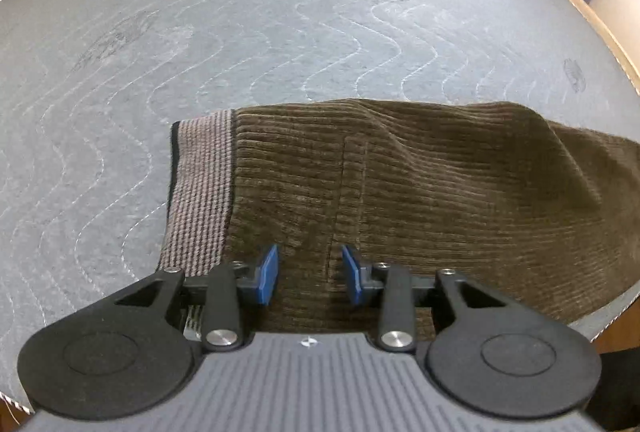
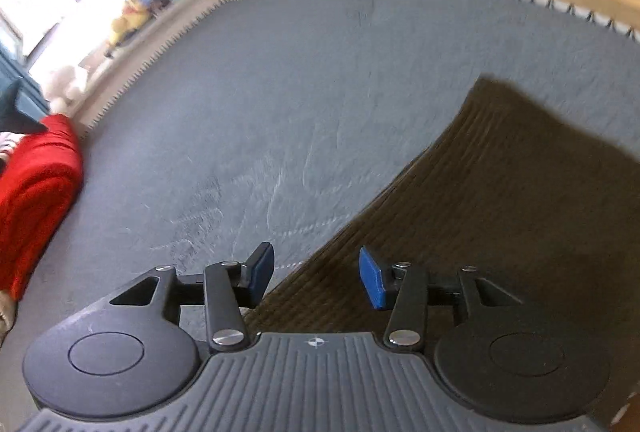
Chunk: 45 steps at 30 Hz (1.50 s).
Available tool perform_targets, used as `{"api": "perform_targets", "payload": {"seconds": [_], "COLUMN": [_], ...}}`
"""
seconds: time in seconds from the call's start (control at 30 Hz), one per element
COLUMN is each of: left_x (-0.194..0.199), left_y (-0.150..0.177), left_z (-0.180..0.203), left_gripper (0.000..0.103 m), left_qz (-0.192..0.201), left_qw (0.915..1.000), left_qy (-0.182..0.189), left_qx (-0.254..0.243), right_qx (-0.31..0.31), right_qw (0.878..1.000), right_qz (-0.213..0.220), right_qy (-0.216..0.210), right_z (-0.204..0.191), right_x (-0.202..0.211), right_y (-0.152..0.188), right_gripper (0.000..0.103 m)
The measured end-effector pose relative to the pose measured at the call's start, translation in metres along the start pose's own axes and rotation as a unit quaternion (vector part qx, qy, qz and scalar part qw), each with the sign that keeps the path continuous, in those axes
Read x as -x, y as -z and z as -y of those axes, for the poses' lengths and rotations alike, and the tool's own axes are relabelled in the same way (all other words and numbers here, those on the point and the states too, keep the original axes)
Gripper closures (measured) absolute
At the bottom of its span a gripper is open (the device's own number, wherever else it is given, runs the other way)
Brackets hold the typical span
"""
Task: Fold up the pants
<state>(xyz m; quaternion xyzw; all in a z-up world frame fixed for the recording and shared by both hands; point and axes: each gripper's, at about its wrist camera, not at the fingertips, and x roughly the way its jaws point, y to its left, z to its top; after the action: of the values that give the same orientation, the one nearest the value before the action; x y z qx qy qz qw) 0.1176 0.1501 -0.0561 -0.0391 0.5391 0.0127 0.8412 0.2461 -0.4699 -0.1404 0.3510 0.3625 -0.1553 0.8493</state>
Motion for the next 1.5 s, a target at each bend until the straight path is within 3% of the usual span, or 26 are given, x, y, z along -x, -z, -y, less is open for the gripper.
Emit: {"api": "perform_targets", "payload": {"seconds": [0.13,0.17,0.23,0.33,0.4,0.47,0.53,0.57,0.6,0.63,0.7,0.77,0.8,0.87,0.9,1.0,1.1,1.2,1.27,1.33,1.43,1.5], "left_x": [0.007,0.009,0.012,0.018,0.021,0.022,0.005,-0.016,-0.038,-0.049,-0.039,-0.015,-0.014,-0.046,-0.050,-0.019,0.026,0.070,0.100,0.126,0.129,0.109], "left_y": [-0.003,-0.004,-0.008,-0.017,-0.029,-0.042,-0.055,-0.060,-0.060,-0.060,-0.064,-0.058,-0.053,-0.044,-0.040,-0.038,-0.027,-0.019,-0.011,0.003,0.024,0.035], "left_z": [0.005,0.006,0.010,0.022,0.024,0.023,0.013,0.004,-0.008,-0.018,-0.012,0.001,0.005,0.002,-0.001,0.015,0.039,0.062,0.078,0.092,0.104,0.108], "left_gripper": [0.063,0.063,0.063,0.063,0.069,0.077,0.079,0.082,0.084,0.085,0.087,0.086,0.084,0.086,0.086,0.084,0.082,0.081,0.075,0.068,0.066,0.066], "left_qz": [0.016,0.019,0.029,0.067,0.089,0.105,0.097,0.058,0.018,0.006,0.019,0.069,0.075,-0.008,-0.008,0.024,0.062,0.088,0.126,0.171,0.202,0.172], "left_qw": [0.9998,0.9997,0.9995,0.9971,0.9953,0.9935,0.9938,0.9955,0.9972,0.9984,0.9975,0.9958,0.9958,0.9982,0.9984,0.9974,0.9969,0.9924,0.9841,0.9713,0.9634,0.9718], "left_qy": [0.010,0.010,0.008,0.009,0.008,0.002,-0.033,-0.064,-0.068,-0.056,-0.068,-0.059,-0.048,-0.057,-0.054,-0.062,-0.007,0.047,0.059,0.065,0.072,0.071], "left_qx": [-0.005,-0.005,-0.011,-0.036,-0.036,-0.042,-0.044,-0.039,-0.027,-0.004,0.009,-0.013,-0.021,-0.018,-0.013,-0.027,-0.048,-0.073,-0.110,-0.152,-0.161,-0.144], "right_qx": [-0.015,-0.010,0.013,-0.019,-0.017,0.010,0.012,0.007,0.011,0.022,0.048,0.065,0.071,0.075,0.075,0.059,0.031,-0.050,-0.119,-0.154,-0.177,-0.188], "right_qw": [0.998,0.997,0.993,0.991,0.990,0.983,0.989,0.992,0.994,0.994,0.993,0.993,0.992,0.990,0.989,0.989,0.986,0.983,0.979,0.974,0.971,0.973], "right_qz": [-0.015,-0.012,-0.005,0.023,0.039,0.085,0.076,0.068,0.070,0.080,0.096,0.102,0.108,0.120,0.124,0.135,0.166,0.170,0.158,0.151,0.146,0.122], "right_qy": [0.058,0.072,0.113,0.133,0.136,0.162,0.123,0.102,0.087,0.077,0.048,0.015,0.000,-0.018,-0.024,-0.024,0.009,0.043,0.055,0.068,0.070,0.055], "right_z": [-0.013,-0.017,-0.024,-0.015,-0.007,-0.008,-0.005,-0.006,-0.010,-0.015,-0.027,-0.033,-0.034,-0.031,-0.026,0.003,0.052,0.125,0.175,0.207,0.234,0.243], "right_x": [-0.028,-0.031,-0.035,-0.034,-0.034,-0.028,-0.025,-0.021,-0.015,-0.005,0.015,0.038,0.051,0.075,0.088,0.125,0.159,0.181,0.182,0.178,0.171,0.157], "right_y": [0.004,0.006,0.004,-0.009,-0.015,-0.017,-0.020,-0.020,-0.020,-0.019,-0.017,-0.014,-0.011,-0.005,-0.002,0.003,0.008,0.011,0.015,0.020,0.025,0.022], "right_gripper": [0.056,0.075,0.097,0.102,0.103,0.103,0.103,0.100,0.100,0.100,0.099,0.087,0.082,0.062,0.061,0.061,0.061,0.063,0.091,0.096,0.096,0.092]}}
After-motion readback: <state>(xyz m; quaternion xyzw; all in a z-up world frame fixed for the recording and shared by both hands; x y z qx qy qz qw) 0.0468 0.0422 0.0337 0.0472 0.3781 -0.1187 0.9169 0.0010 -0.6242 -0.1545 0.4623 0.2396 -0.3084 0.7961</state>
